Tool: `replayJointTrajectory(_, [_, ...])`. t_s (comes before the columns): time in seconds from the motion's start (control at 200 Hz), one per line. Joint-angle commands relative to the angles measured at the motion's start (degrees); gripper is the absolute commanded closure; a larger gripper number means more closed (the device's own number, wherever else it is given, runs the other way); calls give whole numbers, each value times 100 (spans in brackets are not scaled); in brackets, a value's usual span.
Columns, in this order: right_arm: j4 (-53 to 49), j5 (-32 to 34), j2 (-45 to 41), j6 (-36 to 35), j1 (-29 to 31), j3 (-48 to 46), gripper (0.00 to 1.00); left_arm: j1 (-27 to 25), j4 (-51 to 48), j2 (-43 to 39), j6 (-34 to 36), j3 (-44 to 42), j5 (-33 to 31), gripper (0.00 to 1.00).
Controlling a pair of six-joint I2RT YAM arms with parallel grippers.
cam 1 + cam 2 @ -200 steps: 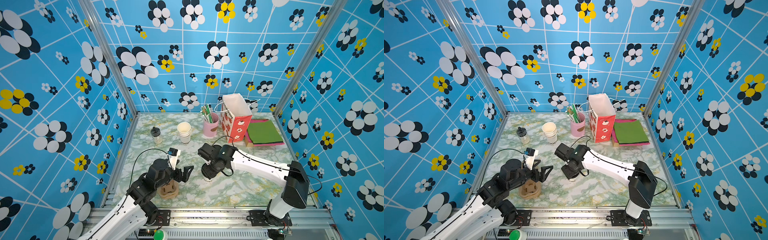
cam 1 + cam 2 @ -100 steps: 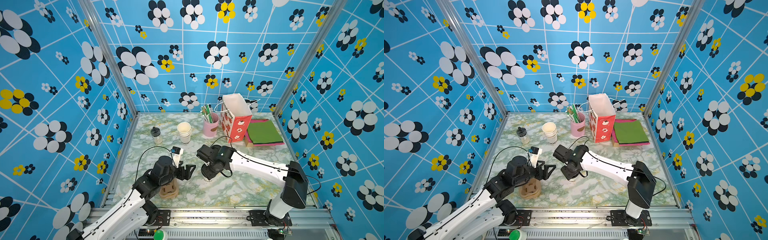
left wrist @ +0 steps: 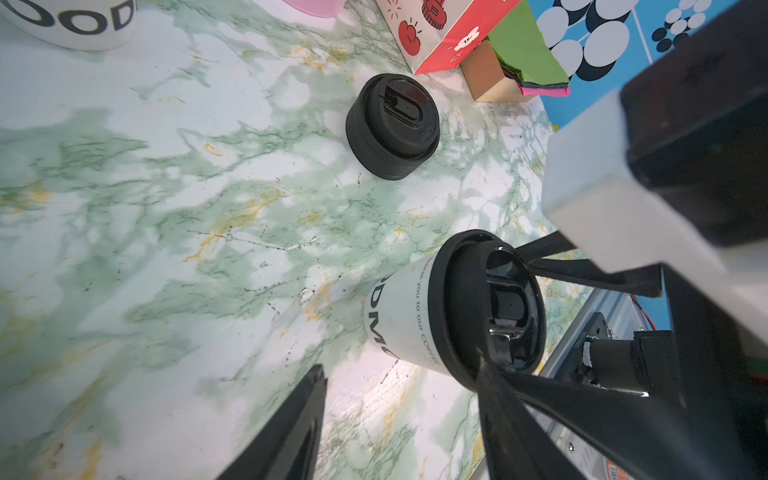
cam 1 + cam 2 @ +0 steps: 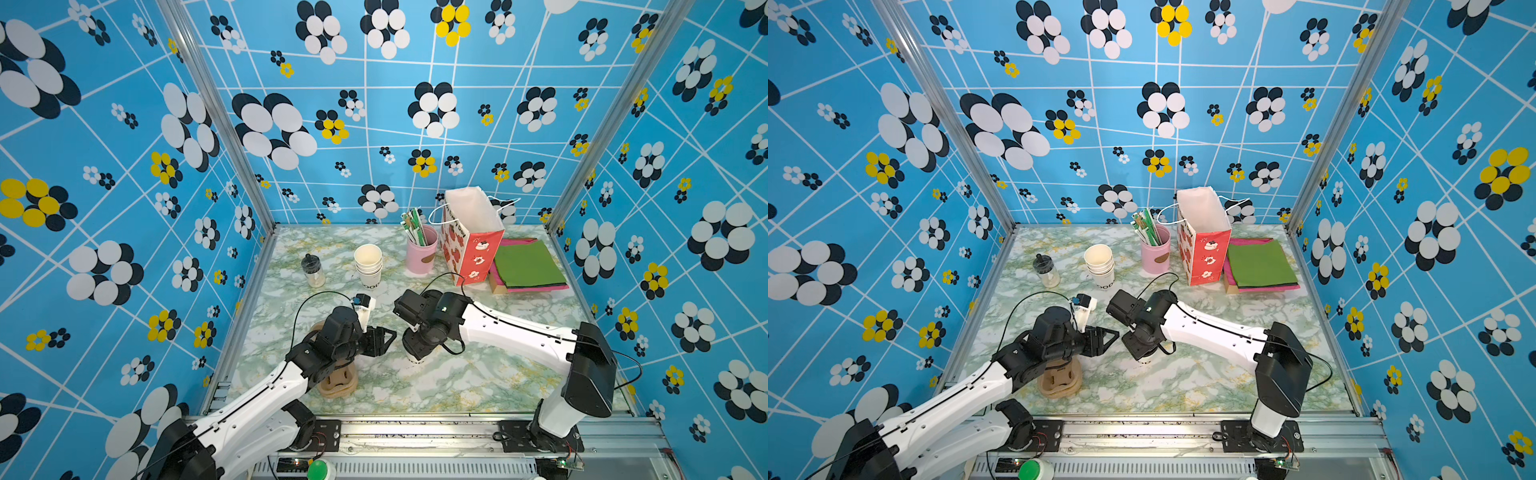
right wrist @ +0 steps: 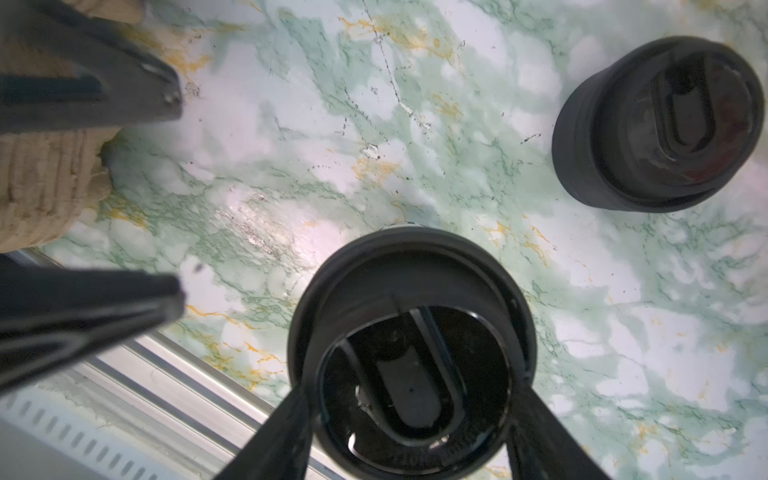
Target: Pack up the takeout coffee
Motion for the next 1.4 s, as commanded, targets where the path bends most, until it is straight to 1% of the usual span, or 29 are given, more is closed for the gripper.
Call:
replayJointTrajectory(0.0, [-565,-540,954,0,100,-846,35,37,387,188,-195,27,270,44])
replayJointTrajectory(0.3, [-507,-592,884,4,96,-806,35,37,622,693,-335,165,486,55])
replayJointTrajectory(0.4, [-506,-592,881,6,100,-793,35,37,720,820,-367,199,587,56])
replayJointTrajectory(0.41, [-511,-592,880,1,101,-789,35,37,734,831,-373,202,599,59])
replayJointTrajectory(0.45, [-511,-592,881,6,101,-792,35,37,755,862,-379,199,627,61])
replayJointTrajectory(0.695, [-489,-575,851,-9,101,-788,35,24,1044,1024,-500,163,805,63])
replayJointTrajectory(0.955, [-480,-575,877,-5,101,-758,35,15,1042,1232,-531,213,911,65])
replayJointTrajectory(1.189, [-480,-566,879,-16,99,-750,35,-48,516,1380,-301,412,804,72])
replayJointTrajectory(1.399, [-485,-547,853,-46,99,-731,35,-117,-437,1493,26,691,366,80])
